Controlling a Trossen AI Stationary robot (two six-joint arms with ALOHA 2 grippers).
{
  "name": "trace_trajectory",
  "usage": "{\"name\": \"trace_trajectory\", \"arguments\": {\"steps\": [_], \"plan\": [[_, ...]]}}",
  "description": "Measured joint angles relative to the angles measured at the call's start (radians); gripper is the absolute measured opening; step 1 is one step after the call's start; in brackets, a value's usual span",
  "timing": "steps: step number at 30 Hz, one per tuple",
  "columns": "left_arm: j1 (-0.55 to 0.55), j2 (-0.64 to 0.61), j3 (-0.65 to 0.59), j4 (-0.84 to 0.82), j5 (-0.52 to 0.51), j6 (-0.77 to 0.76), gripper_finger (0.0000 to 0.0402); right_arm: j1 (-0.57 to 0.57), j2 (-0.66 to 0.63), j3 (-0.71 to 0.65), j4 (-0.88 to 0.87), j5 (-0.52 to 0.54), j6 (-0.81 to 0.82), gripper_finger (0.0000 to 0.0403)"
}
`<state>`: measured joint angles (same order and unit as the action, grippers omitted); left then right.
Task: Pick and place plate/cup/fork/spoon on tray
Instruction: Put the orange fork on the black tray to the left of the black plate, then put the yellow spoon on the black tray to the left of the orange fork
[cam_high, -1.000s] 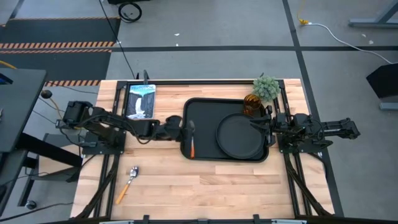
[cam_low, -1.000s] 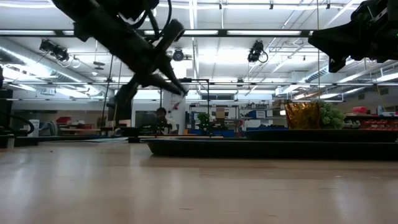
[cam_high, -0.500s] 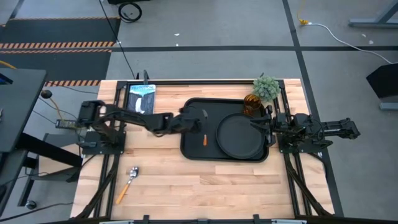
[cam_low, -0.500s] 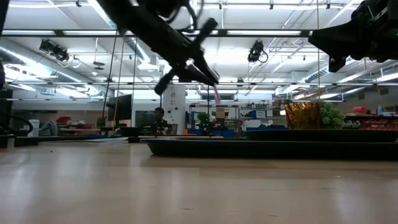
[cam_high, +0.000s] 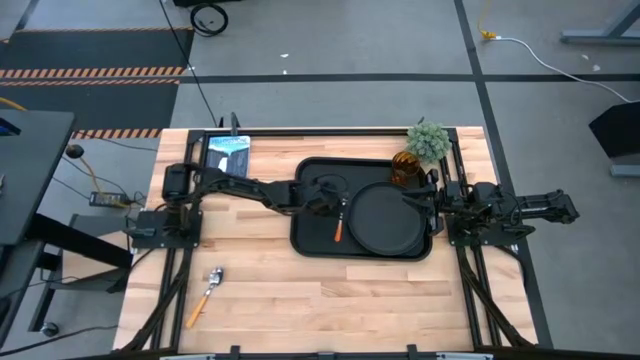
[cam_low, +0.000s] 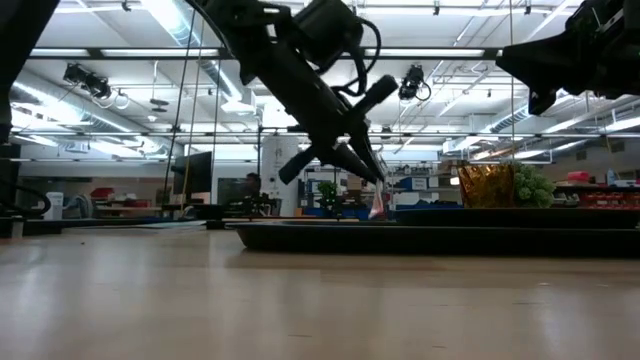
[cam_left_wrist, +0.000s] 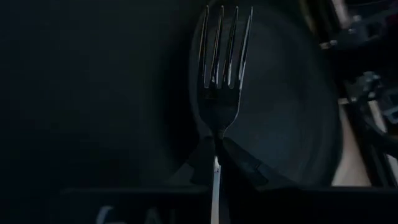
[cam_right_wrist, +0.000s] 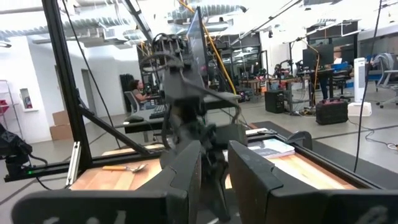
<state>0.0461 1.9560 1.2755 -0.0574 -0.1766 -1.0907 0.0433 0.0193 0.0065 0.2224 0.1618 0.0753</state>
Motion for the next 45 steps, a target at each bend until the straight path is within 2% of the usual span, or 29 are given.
{"name": "trace_trajectory", "arguments": {"steps": [17, 27, 38, 42, 45], "plan": [[0.008, 0.040, -0.001, -0.116, 0.012, -0.123, 0.0027, 0.000, 0.000, 0.000, 0.013, 0.001, 0.000, 0.0088], [0.008, 0.041, -0.001, -0.132, -0.006, -0.160, 0.0030, 0.000, 0.000, 0.000, 0.015, 0.001, 0.000, 0.0088], [0.008, 0.041, -0.001, -0.132, -0.014, -0.154, 0.0082, 0.000, 0.000, 0.000, 0.016, 0.001, 0.000, 0.0088], [0.008, 0.041, -0.001, -0.132, -0.013, -0.075, 0.0094, 0.000, 0.000, 0.000, 0.016, 0.001, 0.000, 0.0088], [0.008, 0.033, -0.001, -0.136, 0.033, 0.040, 0.0094, 0.000, 0.000, 0.000, 0.016, 0.001, 0.000, 0.0088]]}}
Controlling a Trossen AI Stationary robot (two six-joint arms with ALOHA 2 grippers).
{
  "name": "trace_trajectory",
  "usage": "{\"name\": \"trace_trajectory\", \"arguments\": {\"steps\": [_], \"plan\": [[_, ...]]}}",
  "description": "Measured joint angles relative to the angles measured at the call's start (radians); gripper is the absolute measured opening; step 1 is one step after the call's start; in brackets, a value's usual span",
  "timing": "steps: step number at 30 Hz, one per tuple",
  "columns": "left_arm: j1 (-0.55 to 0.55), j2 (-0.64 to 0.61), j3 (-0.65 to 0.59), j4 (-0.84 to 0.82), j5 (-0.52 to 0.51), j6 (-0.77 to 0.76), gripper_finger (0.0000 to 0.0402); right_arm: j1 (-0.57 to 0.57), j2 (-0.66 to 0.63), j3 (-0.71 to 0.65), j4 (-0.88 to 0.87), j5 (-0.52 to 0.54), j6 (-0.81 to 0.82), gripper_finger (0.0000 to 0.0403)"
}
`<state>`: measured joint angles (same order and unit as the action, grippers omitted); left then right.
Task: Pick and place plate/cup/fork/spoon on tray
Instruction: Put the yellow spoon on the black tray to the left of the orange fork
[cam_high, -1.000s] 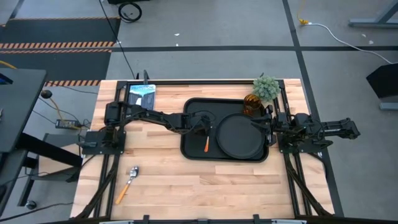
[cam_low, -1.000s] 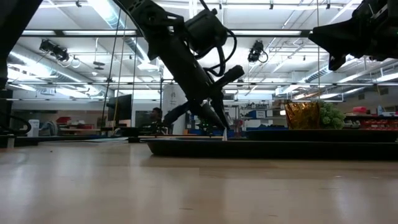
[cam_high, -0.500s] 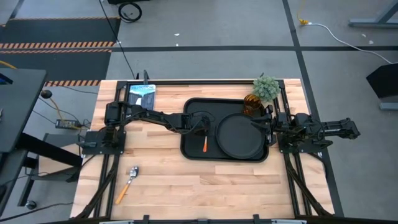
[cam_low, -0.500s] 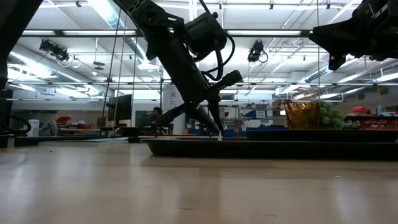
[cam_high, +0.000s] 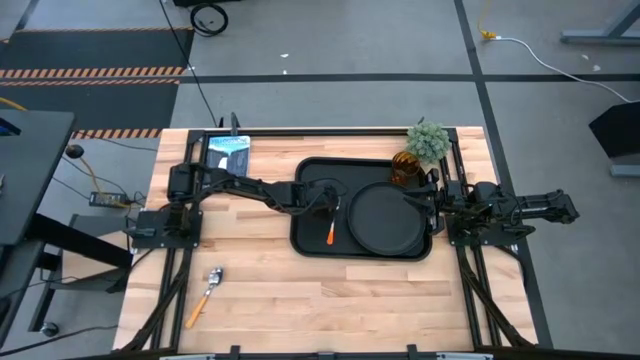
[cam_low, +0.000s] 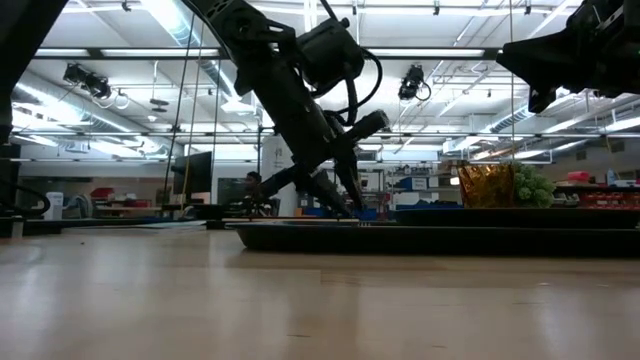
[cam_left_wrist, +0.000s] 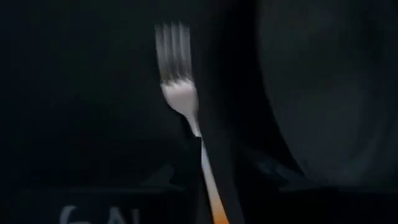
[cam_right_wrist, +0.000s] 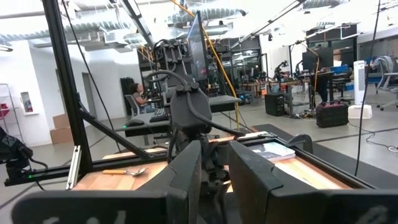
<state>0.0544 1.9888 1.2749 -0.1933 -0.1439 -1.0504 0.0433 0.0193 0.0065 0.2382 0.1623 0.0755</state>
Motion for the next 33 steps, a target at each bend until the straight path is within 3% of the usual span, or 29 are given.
{"name": "trace_trajectory", "arguments": {"steps": [4, 7, 10, 16, 22, 26, 33], "plan": [[-0.004, -0.020, 0.033, -0.076, 0.121, 0.134, 0.0082, 0.000, 0.000, 0.000, 0.000, 0.000, 0.000, 0.0088], [-0.030, -0.038, 0.087, -0.226, 0.163, 0.224, 0.0068, 0.000, 0.000, 0.000, 0.003, 0.000, 0.000, 0.0088], [-0.079, -0.052, 0.164, -0.438, 0.138, 0.298, 0.0055, 0.000, 0.001, 0.000, 0.016, -0.002, 0.000, 0.0088], [-0.222, -0.054, 0.306, -0.843, -0.014, 0.399, 0.0038, 0.000, 0.000, 0.000, 0.022, -0.002, 0.000, 0.0088], [-0.387, -0.055, 0.302, -1.064, -0.098, 0.282, 0.0034, 0.000, 0.000, 0.000, 0.022, 0.000, 0.000, 0.0088], [-0.492, -0.052, 0.248, -1.167, -0.086, 0.144, 0.0034, 0.000, 0.000, 0.000, 0.022, 0.000, 0.000, 0.0088], [-0.640, -0.053, 0.083, -1.196, 0.089, -0.064, 0.0029, 0.000, 0.000, 0.000, 0.022, 0.000, 0.000, 0.0088]]}}
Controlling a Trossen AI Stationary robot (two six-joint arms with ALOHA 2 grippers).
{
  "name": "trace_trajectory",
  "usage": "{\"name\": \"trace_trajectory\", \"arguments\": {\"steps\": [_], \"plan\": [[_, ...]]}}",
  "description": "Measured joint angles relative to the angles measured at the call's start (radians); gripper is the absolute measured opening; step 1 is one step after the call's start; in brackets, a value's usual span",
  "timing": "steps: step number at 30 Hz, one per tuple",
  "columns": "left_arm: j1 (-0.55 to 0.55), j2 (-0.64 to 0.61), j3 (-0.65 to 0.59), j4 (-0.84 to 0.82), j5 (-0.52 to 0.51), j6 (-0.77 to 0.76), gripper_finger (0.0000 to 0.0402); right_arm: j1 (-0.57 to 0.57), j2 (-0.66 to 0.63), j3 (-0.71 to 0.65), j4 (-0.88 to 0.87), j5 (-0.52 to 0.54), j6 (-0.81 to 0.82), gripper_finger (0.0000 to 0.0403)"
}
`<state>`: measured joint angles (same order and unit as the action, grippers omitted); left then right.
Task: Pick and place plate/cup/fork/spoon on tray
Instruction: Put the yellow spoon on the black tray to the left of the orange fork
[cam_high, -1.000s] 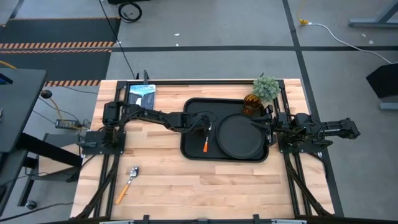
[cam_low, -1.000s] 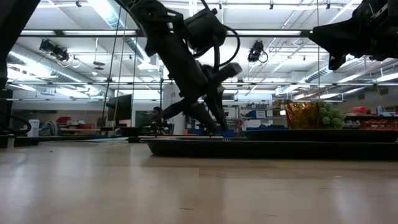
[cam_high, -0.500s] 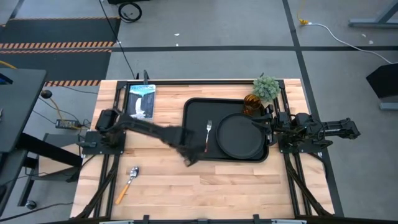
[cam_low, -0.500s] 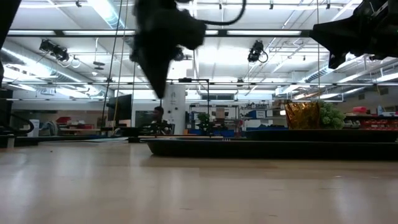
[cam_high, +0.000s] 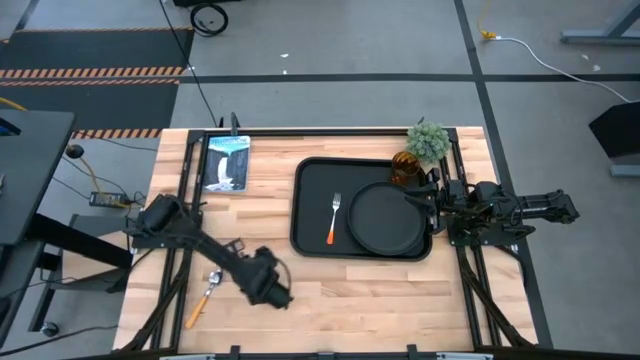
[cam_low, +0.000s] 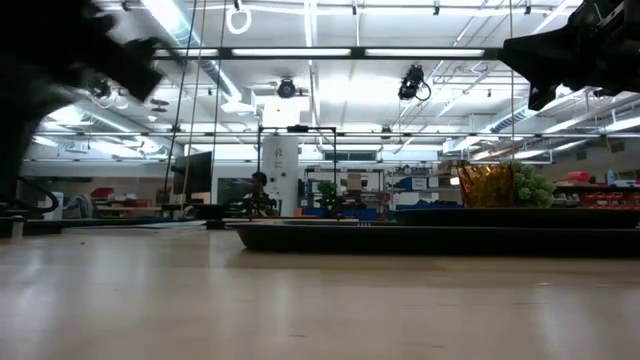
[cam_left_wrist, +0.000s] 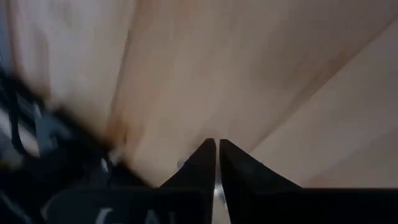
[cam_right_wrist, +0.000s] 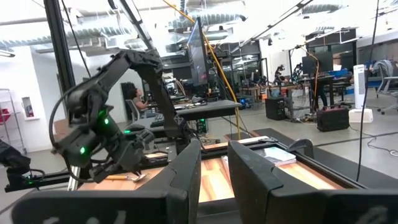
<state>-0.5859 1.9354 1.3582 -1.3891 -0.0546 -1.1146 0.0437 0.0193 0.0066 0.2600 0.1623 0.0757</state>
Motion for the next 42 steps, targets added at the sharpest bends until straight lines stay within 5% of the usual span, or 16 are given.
{"name": "trace_trajectory", "arguments": {"steps": [6, 18, 26, 35, 42], "plan": [[-0.099, -0.047, -0.100, 0.026, 0.052, -0.179, 0.0005, 0.000, 0.000, 0.000, 0.000, 0.000, 0.000, 0.0088], [-0.286, -0.383, -0.345, 0.203, 0.074, -0.703, 0.0005, 0.000, 0.000, 0.000, 0.000, 0.000, 0.000, 0.0088], [-0.308, -0.414, -0.460, 0.314, 0.249, -0.762, 0.0033, 0.000, 0.000, 0.000, 0.000, 0.000, 0.000, 0.0088], [-0.285, -0.412, -0.465, 0.370, 0.251, -0.725, 0.0121, 0.000, 0.000, 0.000, 0.000, 0.000, 0.000, 0.0088], [-0.254, -0.412, -0.513, 0.415, 0.259, -0.690, 0.0130, 0.000, 0.000, 0.000, 0.000, 0.000, 0.000, 0.0088]]}}
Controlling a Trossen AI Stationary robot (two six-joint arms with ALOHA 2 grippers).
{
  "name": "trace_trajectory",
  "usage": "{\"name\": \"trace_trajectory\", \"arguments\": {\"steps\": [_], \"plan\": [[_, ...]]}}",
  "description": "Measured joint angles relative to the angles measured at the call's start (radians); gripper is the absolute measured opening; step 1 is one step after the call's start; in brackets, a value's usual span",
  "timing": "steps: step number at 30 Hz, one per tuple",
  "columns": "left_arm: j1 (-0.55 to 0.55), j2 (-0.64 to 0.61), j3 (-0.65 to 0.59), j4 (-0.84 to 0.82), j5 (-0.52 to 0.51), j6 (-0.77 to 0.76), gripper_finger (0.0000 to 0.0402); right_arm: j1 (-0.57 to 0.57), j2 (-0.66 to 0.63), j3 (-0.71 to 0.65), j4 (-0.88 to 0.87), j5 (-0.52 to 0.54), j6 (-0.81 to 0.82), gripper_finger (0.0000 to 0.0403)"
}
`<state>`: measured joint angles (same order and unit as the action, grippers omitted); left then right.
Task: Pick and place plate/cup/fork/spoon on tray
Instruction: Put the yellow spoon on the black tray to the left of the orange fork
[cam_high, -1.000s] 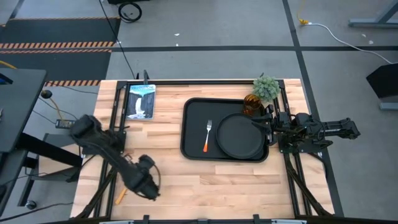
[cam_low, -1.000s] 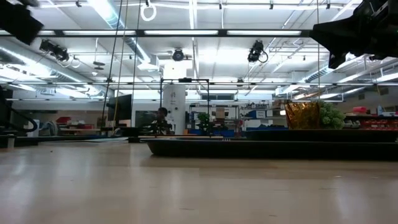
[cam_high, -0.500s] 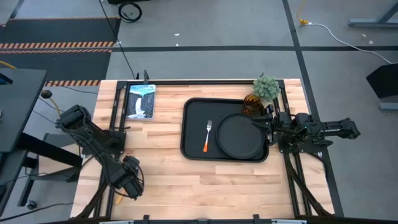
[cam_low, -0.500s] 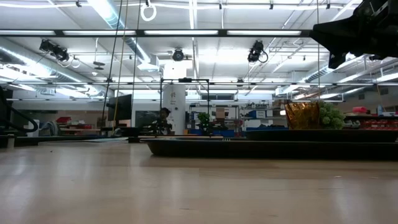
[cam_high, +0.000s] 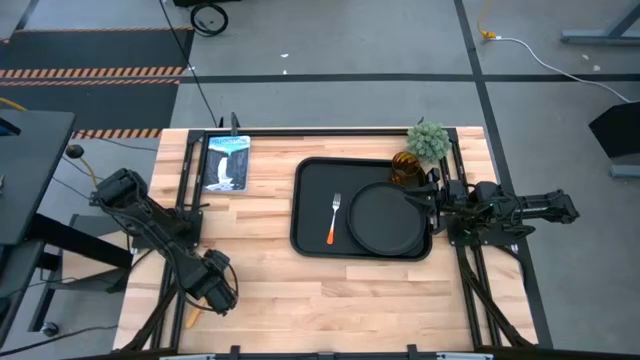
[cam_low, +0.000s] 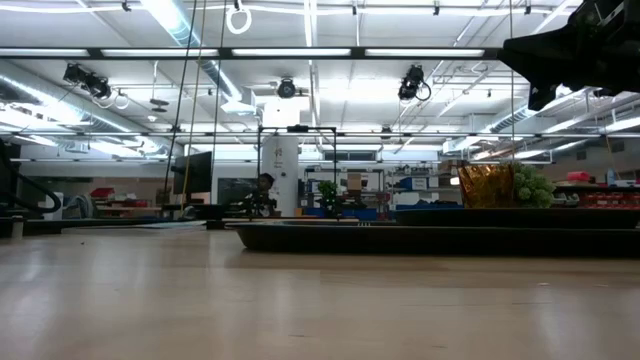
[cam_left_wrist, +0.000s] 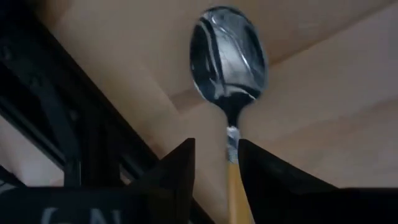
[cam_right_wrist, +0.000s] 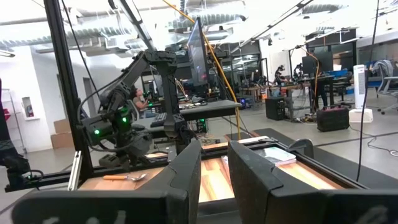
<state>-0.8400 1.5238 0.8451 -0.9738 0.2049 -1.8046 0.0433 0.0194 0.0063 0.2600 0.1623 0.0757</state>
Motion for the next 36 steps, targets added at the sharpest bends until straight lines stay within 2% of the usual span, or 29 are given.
{"name": "trace_trajectory", "arguments": {"steps": [11, 16, 25, 28, 36], "plan": [[0.047, 0.000, -0.137, 0.216, 0.175, 0.062, 0.0119, 0.000, 0.000, 0.000, 0.000, 0.000, 0.000, 0.0088], [0.047, 0.001, -0.166, 0.277, 0.173, 0.058, 0.0119, 0.000, 0.000, 0.000, 0.000, 0.000, 0.000, 0.0088], [0.047, 0.001, -0.167, 0.281, 0.172, 0.055, 0.0113, 0.000, 0.000, 0.000, 0.000, 0.000, 0.000, 0.0088], [0.047, 0.001, -0.167, 0.286, 0.161, 0.049, 0.0098, 0.000, 0.000, 0.000, 0.000, 0.000, 0.000, 0.0088], [0.047, -0.001, -0.165, 0.287, 0.133, 0.030, 0.0023, 0.000, 0.000, 0.000, 0.000, 0.000, 0.000, 0.0088]]}}
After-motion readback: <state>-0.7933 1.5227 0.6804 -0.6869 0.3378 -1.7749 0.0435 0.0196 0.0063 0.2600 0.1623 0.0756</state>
